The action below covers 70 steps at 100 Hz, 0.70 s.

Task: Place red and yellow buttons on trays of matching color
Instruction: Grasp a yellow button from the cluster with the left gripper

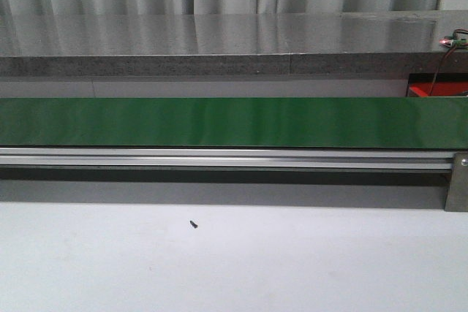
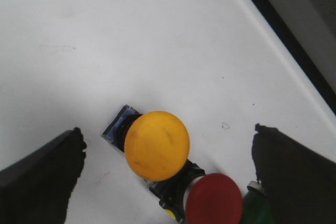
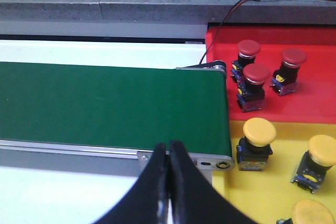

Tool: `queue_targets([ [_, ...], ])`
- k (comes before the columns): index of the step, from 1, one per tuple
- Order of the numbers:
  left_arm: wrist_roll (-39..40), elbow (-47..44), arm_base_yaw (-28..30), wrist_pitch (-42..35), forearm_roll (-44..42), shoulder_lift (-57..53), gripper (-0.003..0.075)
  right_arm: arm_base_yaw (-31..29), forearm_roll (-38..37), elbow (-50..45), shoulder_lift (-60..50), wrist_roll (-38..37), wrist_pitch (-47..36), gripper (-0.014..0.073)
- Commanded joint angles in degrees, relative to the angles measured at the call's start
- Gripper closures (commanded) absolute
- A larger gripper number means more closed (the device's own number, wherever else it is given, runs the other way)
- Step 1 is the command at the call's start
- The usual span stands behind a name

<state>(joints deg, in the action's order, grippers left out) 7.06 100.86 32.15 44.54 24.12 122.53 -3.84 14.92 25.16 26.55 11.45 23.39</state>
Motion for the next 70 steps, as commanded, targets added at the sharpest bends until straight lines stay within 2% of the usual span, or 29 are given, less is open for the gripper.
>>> queue_targets([
  [1, 1.0, 1.9, 0.1, -1.3, 1.2, -2.1, 0.0111, 0.1, 0.4, 1.5, 0.1, 0.5, -4.4, 0.0717],
  [33, 1.0, 1.9, -0.1, -3.5, 2.0, 0.3, 0.0124, 0.1, 0.4, 1.5, 0.1, 0.5, -4.4, 0.0717],
  [70, 1.1, 1.9, -0.1, -5.3, 6.0, 0.6, 0.039, 0.1, 0.4, 1.5, 0.1, 0.5, -4.3, 0.0717],
])
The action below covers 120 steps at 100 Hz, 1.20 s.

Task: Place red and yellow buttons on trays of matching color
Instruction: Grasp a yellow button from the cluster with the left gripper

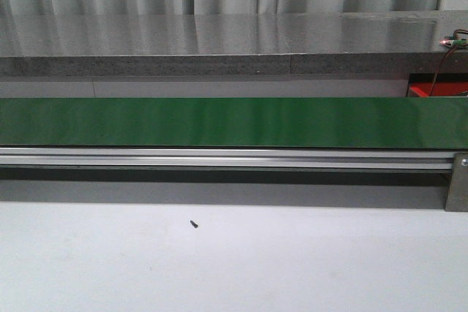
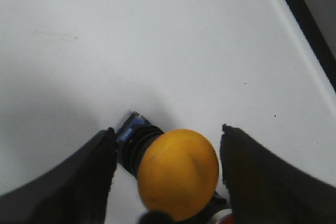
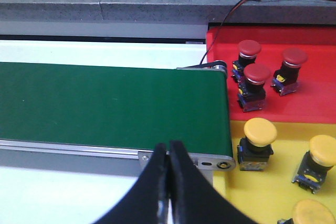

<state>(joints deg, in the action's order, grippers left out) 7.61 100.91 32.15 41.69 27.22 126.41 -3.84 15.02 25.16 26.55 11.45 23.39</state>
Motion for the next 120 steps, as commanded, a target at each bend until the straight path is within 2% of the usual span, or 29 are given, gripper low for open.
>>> queue_targets([
  [1, 0.5, 1.8, -0.1, -2.5, 2.9, -3.3, 0.0394, 0.1, 0.3, 1.5, 0.1, 0.5, -4.3, 0.0717],
  [33, 0.5, 1.8, -0.1, -2.5, 3.3, -3.3, 0.0571, 0.1, 0.3, 1.5, 0.1, 0.5, -4.3, 0.0717],
  [54, 0.4, 2.0, -0.1, -2.1, 3.3, -3.4, 0.065, 0.1, 0.3, 1.5, 0.1, 0.5, -4.3, 0.0717],
  [87, -3.6, 2.0, 1.4, -0.3, 3.1, -10.7, 0.0659, 0.1, 0.3, 1.5, 0.1, 0.5, -4.4, 0.0717],
  [120, -11.9, 2.0, 1.8, 9.5, 2.9, -17.5, 0.0659, 0.1, 0.3, 1.5, 0.1, 0.5, -4.4, 0.0717],
])
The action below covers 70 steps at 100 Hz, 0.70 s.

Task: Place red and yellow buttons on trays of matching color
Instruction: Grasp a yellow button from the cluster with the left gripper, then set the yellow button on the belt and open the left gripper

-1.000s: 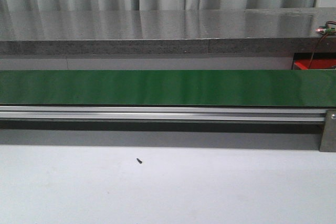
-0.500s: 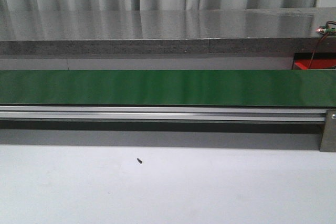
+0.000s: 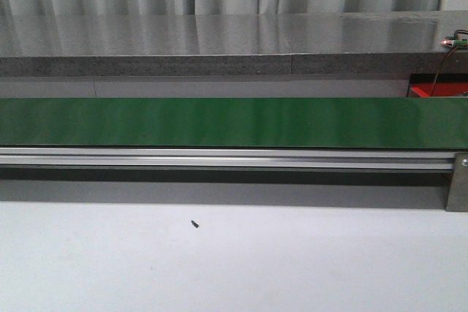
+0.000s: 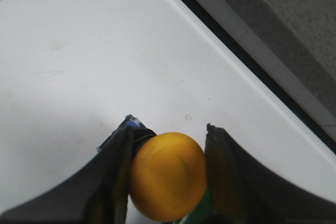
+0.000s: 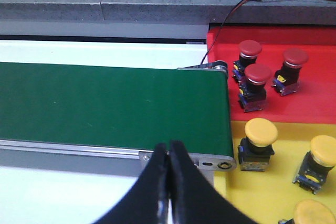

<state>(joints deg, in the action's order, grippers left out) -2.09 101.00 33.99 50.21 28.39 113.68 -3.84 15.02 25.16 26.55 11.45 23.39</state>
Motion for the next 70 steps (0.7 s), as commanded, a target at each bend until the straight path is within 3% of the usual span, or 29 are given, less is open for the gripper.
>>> queue_targets([
  [1, -2.4, 1.9, -0.1, 1.2, 1.7, -4.9, 0.0659, 0.1, 0.3, 1.5, 0.1, 0.5, -4.4, 0.0717],
  [20, -5.0, 1.9, -2.2, 6.3, 1.6, -5.8, 0.0658, 0.1, 0.3, 1.5, 0.1, 0.5, -4.4, 0.0717],
  [70, -5.7, 1.3, -11.5, 5.7, 1.4, -4.2, 0.0657, 0.1, 0.3, 1.5, 0.1, 0.5, -4.5, 0.0717],
])
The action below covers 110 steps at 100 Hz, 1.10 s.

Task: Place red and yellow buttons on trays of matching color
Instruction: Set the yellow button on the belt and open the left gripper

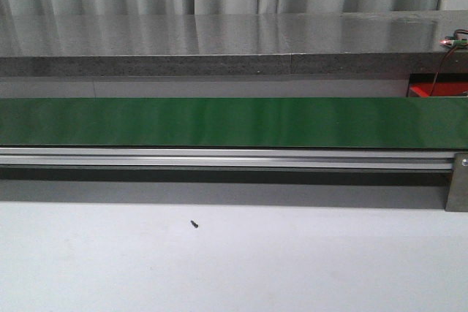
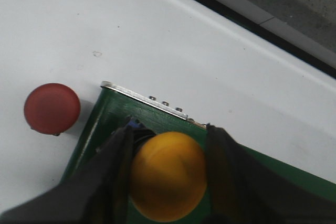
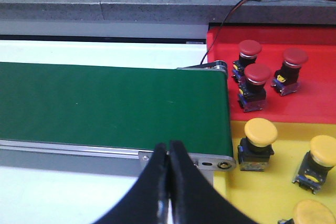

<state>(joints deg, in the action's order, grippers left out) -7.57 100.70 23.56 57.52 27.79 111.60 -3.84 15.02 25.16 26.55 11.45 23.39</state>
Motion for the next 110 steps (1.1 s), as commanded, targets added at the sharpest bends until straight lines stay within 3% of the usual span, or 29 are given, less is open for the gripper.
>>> queue_targets([
  [1, -0.3, 1.6, -1.2, -1.6, 2.0, -2.0, 0.0657, 0.1, 0.3, 1.5, 0.1, 0.5, -4.5, 0.0717],
  [47, -1.0, 1.6, -2.5, -0.5, 2.3, 0.7, 0.0643, 0.1, 0.3, 1.5, 0.1, 0.5, -4.6, 0.0717],
  [57, -2.1, 1.6, -2.5, -0.4, 2.3, 0.7, 0.0538, 0.1, 0.3, 1.5, 0.1, 0.5, -4.6, 0.0717],
  [69, -3.4, 1.8, -2.5, -0.1, 2.6, 0.7, 0.0322, 0.1, 0.3, 1.5, 0.1, 0.5, -4.5, 0.0717],
  [79, -3.8, 1.8, -2.5, -0.1, 3.5, 0.3, 0.0192, 0.1, 0.3, 1.5, 0.1, 0.5, -4.4, 0.0717],
  [110, -5.1, 1.8, -1.5, -2.7, 3.4, -3.4, 0.0173, 0.1, 0.3, 1.5, 0.1, 0.5, -4.4, 0.0717],
])
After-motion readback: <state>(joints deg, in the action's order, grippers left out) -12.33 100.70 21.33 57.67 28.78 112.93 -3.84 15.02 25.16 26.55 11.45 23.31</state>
